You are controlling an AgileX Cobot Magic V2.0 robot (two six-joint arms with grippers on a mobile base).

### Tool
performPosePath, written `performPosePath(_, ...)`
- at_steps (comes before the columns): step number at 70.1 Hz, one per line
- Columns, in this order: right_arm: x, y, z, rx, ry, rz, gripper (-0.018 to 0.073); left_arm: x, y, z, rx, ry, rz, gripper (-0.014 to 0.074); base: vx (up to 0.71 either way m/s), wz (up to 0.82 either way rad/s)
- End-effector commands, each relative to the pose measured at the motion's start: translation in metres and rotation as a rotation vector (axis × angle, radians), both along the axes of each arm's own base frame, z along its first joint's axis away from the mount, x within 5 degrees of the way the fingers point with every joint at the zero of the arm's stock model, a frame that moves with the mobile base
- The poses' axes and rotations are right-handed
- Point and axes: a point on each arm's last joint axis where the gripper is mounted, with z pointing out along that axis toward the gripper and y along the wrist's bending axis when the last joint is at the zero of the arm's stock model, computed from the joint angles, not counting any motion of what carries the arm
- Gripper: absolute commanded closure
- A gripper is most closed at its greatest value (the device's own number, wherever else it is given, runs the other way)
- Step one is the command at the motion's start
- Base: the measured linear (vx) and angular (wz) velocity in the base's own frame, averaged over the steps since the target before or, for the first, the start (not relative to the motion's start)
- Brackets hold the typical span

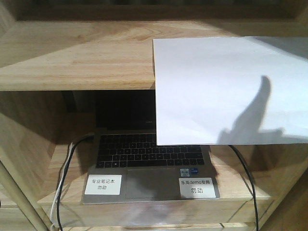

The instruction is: Grab stapler and paper to desk for stapling

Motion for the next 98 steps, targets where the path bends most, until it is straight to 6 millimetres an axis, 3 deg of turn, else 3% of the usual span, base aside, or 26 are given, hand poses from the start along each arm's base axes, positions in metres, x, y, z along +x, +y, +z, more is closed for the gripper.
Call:
performPosePath(1, -0.003, -0.001, 0.019, 0.234, -0.151, 0.040, -0.0142, 0.001, 0.000, 0.017, -0.099, -0.077, 0.007, 0.0603, 0.00, 0.00)
performPosePath(16, -0.007, -0.001, 0.030, 0.726, -0.295, 0.186, -0.0100, 0.001, 0.000, 0.017, -0.099, -0.077, 0.007, 0.0603, 0.00, 0.00)
performPosePath(21, -0.009, -0.001, 0.034, 0.819, -0.335, 0.230, -0.0080, 0.001, 0.000, 0.017, -0.099, -0.077, 0.007, 0.0603, 0.00, 0.00)
performPosePath(42, -0.015, 0.002, 0.042, 0.783, -0.451, 0.313, -0.0031, 0.001, 0.000, 0.017, -0.099, -0.077, 0.007, 0.0603, 0.00, 0.00)
performPosePath(72, -0.015, 0.011, -0.054, 0.947, -0.326, 0.452, -0.0031, 0.001, 0.000, 0.017, -0.099, -0.077, 0.007, 0.0603, 0.00, 0.00)
performPosePath(98, -0.027, 0.031, -0.105, 0.974, -0.018, 0.725, -0.0031, 0.001, 0.000, 0.017, -0.099, -0.077, 0.007, 0.0603, 0.00, 0.00)
